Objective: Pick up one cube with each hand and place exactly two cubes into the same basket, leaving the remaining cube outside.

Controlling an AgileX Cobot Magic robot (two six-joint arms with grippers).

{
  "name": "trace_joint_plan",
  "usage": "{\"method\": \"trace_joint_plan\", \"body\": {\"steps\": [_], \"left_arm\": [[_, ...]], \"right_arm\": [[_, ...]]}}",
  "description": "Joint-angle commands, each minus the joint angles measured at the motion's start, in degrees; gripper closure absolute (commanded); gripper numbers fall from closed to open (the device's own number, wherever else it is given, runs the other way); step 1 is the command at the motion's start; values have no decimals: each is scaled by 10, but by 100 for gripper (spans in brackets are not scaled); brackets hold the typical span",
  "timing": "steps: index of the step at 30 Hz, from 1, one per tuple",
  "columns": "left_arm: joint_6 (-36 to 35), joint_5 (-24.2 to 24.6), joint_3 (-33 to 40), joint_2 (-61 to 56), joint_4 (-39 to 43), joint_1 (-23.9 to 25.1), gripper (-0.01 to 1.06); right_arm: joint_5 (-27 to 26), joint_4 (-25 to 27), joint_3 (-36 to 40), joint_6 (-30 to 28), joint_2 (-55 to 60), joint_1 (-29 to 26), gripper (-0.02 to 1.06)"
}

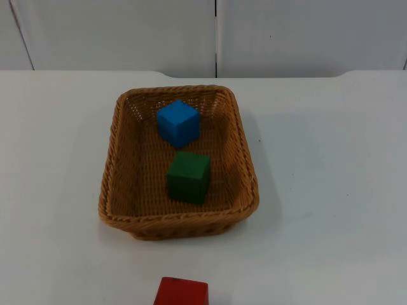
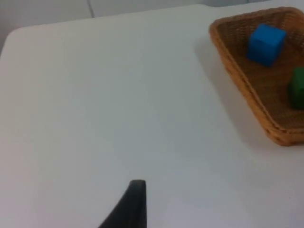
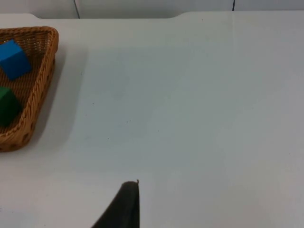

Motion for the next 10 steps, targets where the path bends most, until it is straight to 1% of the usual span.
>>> {"method": "trace_joint_plan", "body": {"steps": [1,8,10], "left_arm": [[-1,-7,3,-2,2,14,0],[-1,-7,3,-2,2,74,0],[-1,-7,3,-2,2,81,0]], "right_arm": [[-3,1,-1,2,-2,-4,-1],[-3,1,-1,2,-2,-4,-1],[-3,1,-1,2,-2,-4,-1]]}}
